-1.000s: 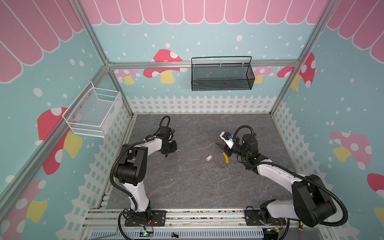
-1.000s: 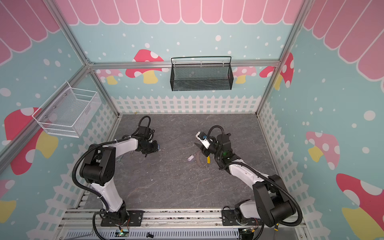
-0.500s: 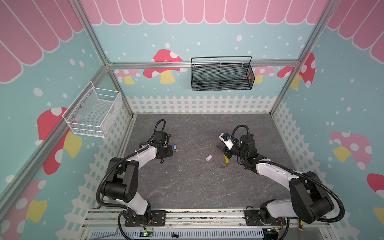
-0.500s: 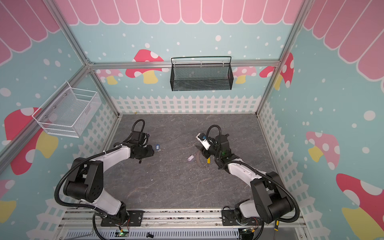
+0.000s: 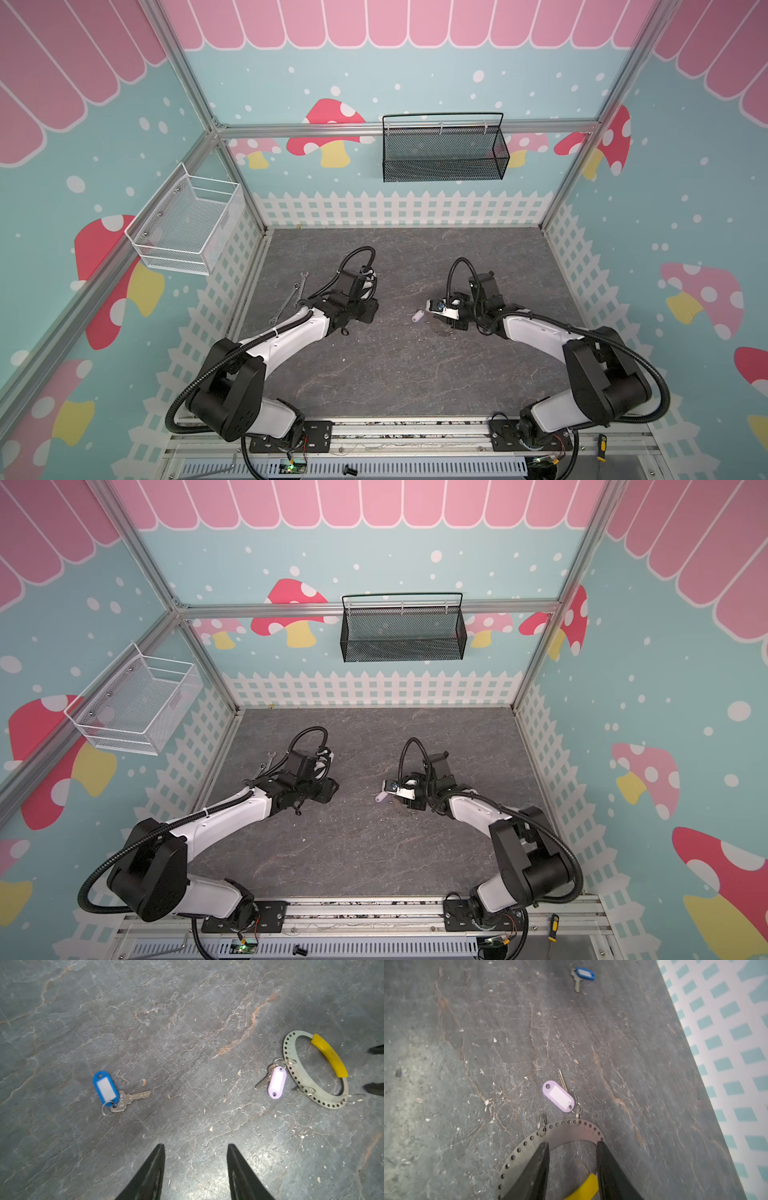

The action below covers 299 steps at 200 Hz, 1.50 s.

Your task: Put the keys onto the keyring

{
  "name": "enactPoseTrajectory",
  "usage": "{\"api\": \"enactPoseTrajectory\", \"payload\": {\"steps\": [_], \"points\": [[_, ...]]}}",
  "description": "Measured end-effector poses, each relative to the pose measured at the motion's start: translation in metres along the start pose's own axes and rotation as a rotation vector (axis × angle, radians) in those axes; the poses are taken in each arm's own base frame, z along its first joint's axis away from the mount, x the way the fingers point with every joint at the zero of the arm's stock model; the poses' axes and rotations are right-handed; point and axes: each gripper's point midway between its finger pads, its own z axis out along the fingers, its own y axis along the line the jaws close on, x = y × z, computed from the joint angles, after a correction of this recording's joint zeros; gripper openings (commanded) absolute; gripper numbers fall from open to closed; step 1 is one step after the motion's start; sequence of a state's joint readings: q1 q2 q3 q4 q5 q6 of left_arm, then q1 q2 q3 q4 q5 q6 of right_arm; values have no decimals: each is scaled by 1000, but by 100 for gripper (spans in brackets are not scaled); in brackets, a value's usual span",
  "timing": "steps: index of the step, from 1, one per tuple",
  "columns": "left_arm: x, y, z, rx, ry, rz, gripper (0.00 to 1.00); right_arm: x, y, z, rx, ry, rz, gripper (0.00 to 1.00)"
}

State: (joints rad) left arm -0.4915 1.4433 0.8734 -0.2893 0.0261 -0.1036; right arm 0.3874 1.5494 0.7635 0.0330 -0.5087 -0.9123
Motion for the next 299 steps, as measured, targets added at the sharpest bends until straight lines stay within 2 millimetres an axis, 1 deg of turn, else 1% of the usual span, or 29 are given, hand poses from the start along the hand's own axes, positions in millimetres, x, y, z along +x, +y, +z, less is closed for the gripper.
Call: {"api": "enactPoseTrajectory", "payload": {"steps": [26, 49, 84, 107, 122, 136, 153, 189, 205, 217, 234, 248, 263, 283, 299], "points": [[2, 4, 1, -14, -9, 5, 48, 8, 6, 13, -72, 13, -35, 35], [4, 8, 0, -25, -9, -1, 48, 11, 13, 16, -110, 19, -48, 34], [1, 17, -2, -51, -22, -14, 48, 16, 19, 22, -150, 28, -48, 31], [-2, 27, -4, -72, -32, -36, 48, 17, 24, 28, -178, 35, -44, 28], [-4, 35, -6, -87, -40, -61, 48, 19, 23, 35, -191, 42, -39, 25], [-4, 46, -8, -106, -47, -88, 48, 22, 22, 40, -200, 52, -32, 20], [-2, 55, -10, -126, -49, -116, 48, 24, 21, 44, -203, 64, -26, 19], [4, 57, -10, -132, -43, -123, 48, 28, 20, 44, -199, 89, -20, 17], [4, 59, -10, -136, -42, -126, 48, 29, 19, 44, -198, 95, -19, 11], [5, 61, -11, -144, -39, -134, 48, 29, 20, 44, -199, 99, -15, 5], [7, 71, -12, -161, -33, -178, 48, 29, 20, 44, -201, 101, -12, 0], [9, 81, -13, -179, -31, -219, 48, 29, 20, 44, -202, 98, -16, 0], [12, 85, -14, -185, -30, -244, 48, 26, 21, 44, -203, 92, -22, 0], [11, 78, -17, -144, -41, -247, 46, 12, 21, 41, -203, 53, -41, 0], [6, 65, -23, -77, -85, -231, 44, -6, 16, 34, -191, -6, -59, 0]]}}
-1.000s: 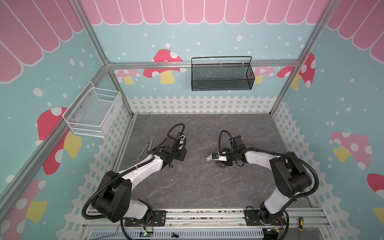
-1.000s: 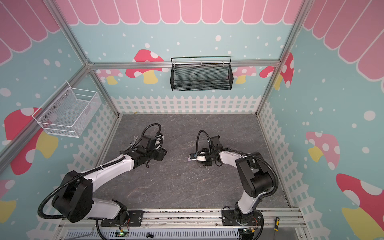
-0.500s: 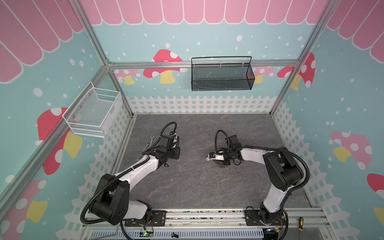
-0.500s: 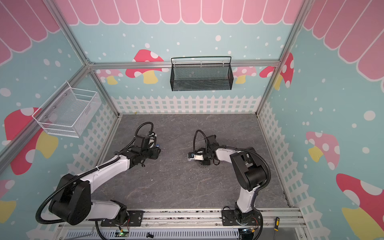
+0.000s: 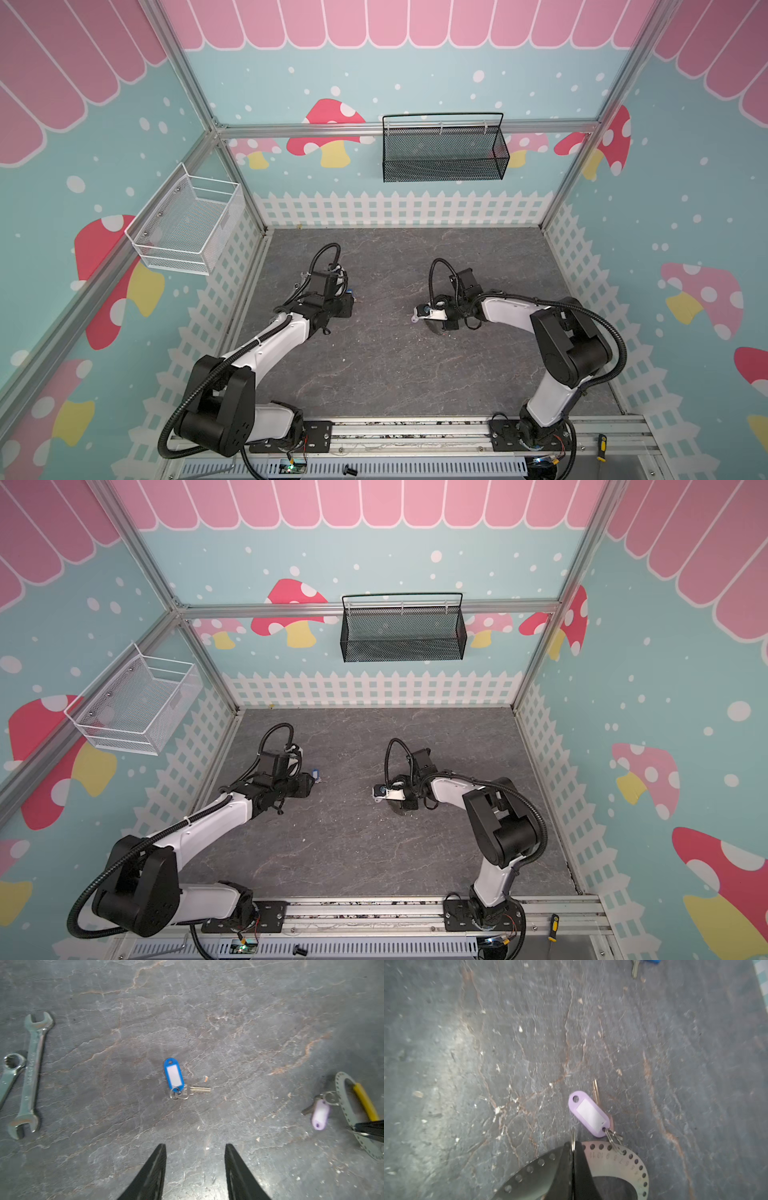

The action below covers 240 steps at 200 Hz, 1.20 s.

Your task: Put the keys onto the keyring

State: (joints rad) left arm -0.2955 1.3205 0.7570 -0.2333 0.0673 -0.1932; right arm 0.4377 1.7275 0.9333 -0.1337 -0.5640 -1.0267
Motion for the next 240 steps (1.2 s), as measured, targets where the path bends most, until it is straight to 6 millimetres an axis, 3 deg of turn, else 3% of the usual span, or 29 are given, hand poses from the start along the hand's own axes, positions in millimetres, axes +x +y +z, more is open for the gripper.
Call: {"api": "enactPoseTrajectory", "payload": {"steps": [24, 61, 80, 129, 162, 240], "points": [[-6, -34, -16, 149, -79, 79, 40, -33, -7, -18, 25, -113, -31, 0], [-9, -121, -54, 423, -218, 359, 37, -73, -4, -36, -3, -296, -41, 0], [-7, -146, -72, 510, -305, 474, 33, -90, -2, -44, -27, -385, -32, 0], [-9, -162, -99, 572, -435, 643, 26, -139, -5, -84, -29, -586, -84, 0], [-6, -171, -107, 598, -459, 731, 24, -161, -6, -107, -23, -665, -130, 0], [-23, -198, -126, 617, -545, 883, 24, -177, -5, -125, -32, -728, -160, 0]]}}
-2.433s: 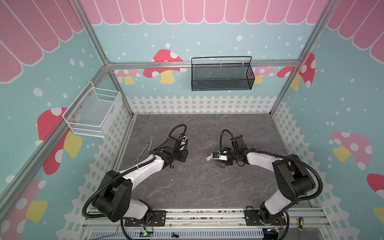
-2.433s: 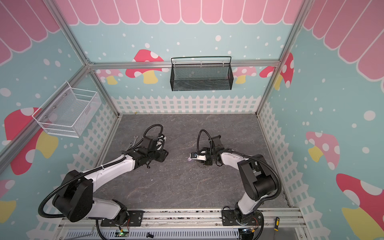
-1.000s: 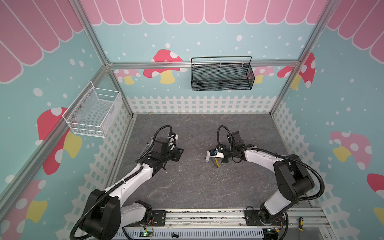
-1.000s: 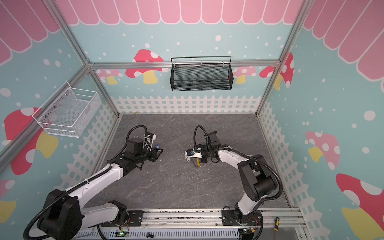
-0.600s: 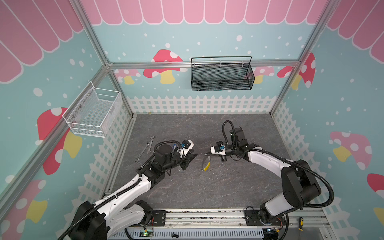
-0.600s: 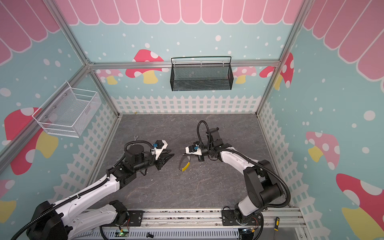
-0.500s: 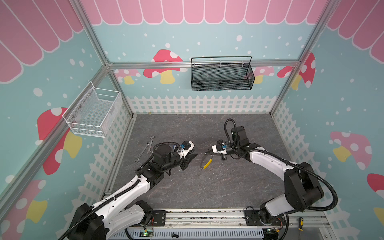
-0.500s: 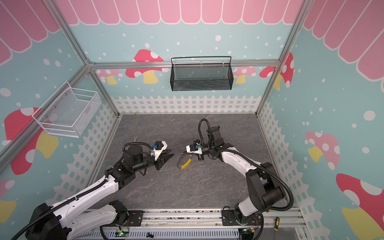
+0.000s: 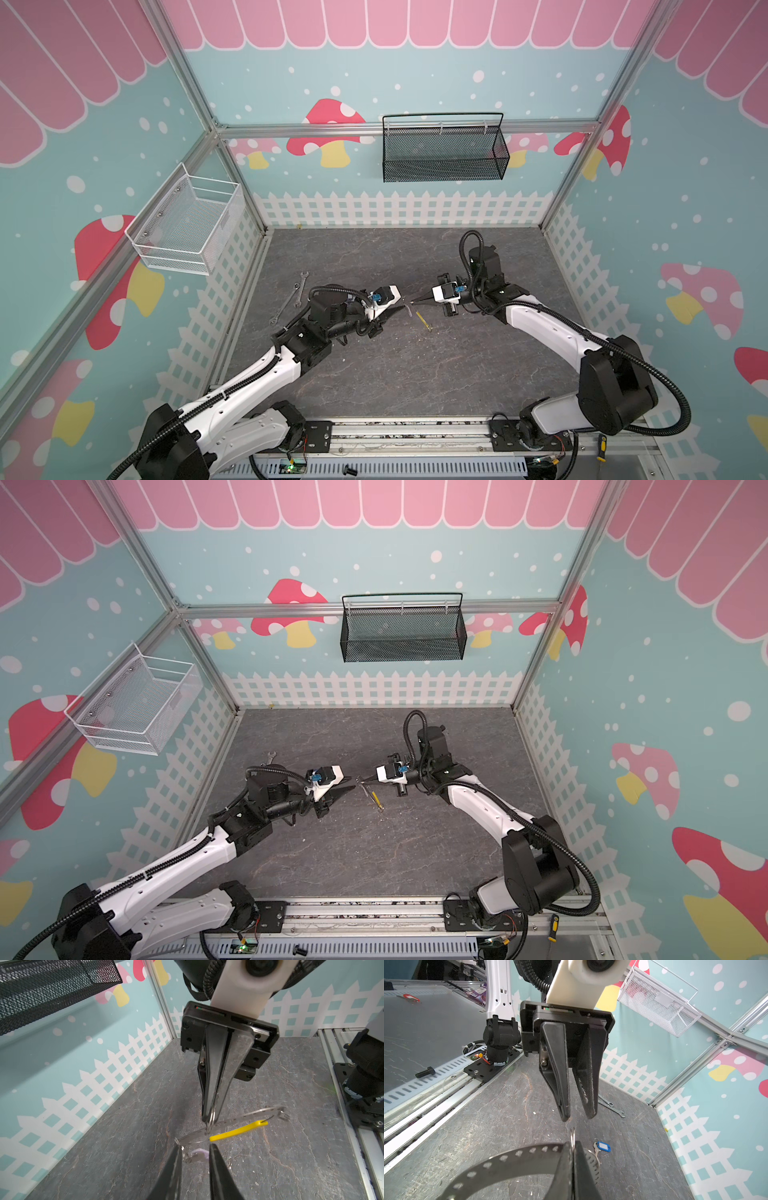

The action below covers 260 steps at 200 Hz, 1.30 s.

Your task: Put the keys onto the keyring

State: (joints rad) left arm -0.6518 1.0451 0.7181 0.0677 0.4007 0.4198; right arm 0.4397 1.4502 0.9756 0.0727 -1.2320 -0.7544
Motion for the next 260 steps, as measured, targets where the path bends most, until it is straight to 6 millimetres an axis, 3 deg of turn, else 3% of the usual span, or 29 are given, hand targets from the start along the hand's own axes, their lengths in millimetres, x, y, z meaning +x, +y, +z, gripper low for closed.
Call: {"api": "enactPoseTrajectory", "payload": {"steps": [54, 154, 213, 260], "points": [[1, -8, 8, 36, 33, 55, 24, -3, 2, 0, -9, -14, 1, 0], [-9, -9, 13, 55, 37, 111, 15, -5, 3, 0, -18, -26, 2, 0], [-13, -13, 17, 87, 38, 124, 0, -5, 0, -3, -3, -16, -1, 0], [-20, -11, 18, 113, 79, 112, 0, -7, -6, -6, 35, 18, -34, 24]]}}
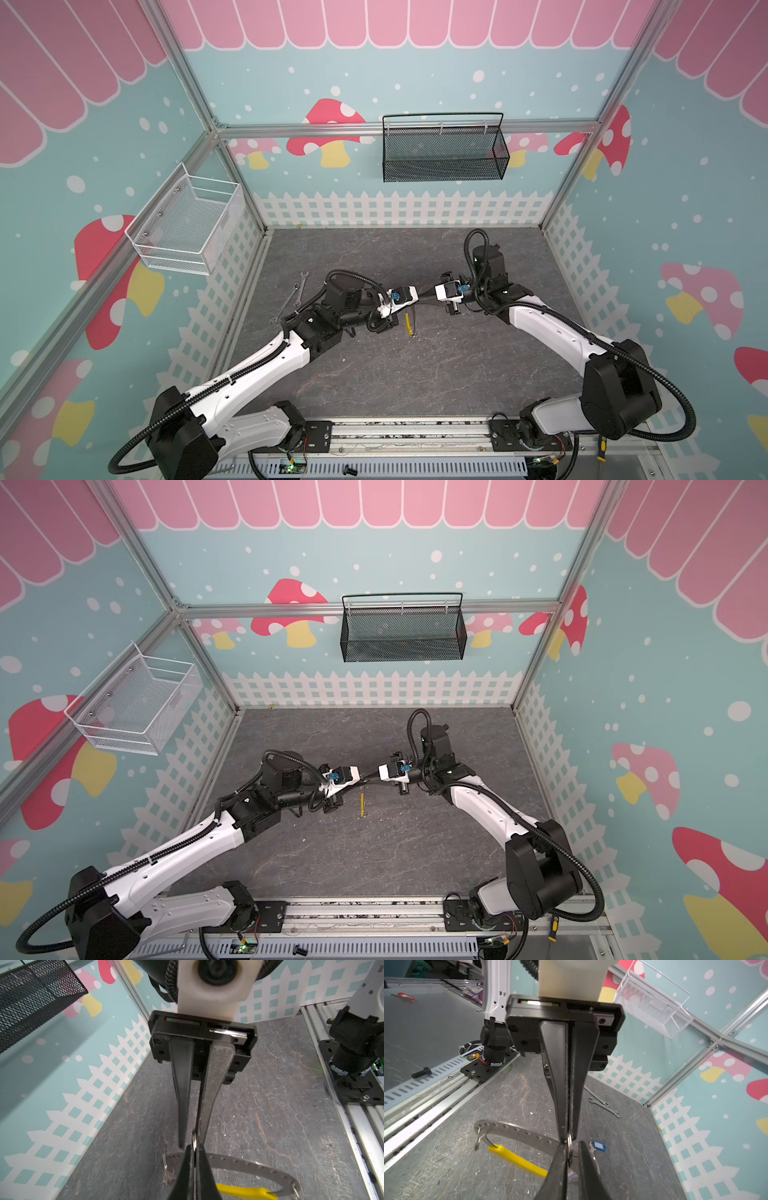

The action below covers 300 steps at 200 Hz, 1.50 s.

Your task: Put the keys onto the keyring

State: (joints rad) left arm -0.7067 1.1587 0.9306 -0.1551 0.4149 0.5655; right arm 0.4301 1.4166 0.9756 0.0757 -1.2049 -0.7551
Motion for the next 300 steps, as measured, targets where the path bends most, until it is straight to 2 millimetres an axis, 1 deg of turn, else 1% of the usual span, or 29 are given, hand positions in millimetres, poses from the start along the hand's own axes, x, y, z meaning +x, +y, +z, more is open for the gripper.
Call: {"api": "enactPoseTrajectory", "payload": {"steps": [33, 66, 109, 131, 165, 202, 242, 258, 300], "points": [[-10, 7, 1, 15, 38, -18, 0, -6, -7, -5, 66, 62, -77, 30], [-18, 13, -2, 24, 85, -44, 0, -11, -15, -14, 150, 138, -170, 32], [-25, 17, -7, 44, 141, -77, 0, -5, -18, -24, 226, 230, -226, 33], [-27, 18, -9, 49, 159, -87, 0, -5, -20, -27, 249, 252, -237, 32], [-21, 14, -10, 64, 185, -98, 0, -16, -25, -28, 268, 218, -242, 30], [-19, 14, -8, 69, 196, -99, 0, -27, -20, -23, 231, 141, -215, 27], [-25, 18, -8, 59, 205, -93, 0, -27, -11, -17, 176, 90, -169, 24], [-28, 18, -9, 57, 207, -88, 0, -27, -9, -16, 160, 76, -156, 21], [-27, 15, -6, 69, 228, -74, 0, -25, -12, -13, 150, 68, -135, 18]]}}
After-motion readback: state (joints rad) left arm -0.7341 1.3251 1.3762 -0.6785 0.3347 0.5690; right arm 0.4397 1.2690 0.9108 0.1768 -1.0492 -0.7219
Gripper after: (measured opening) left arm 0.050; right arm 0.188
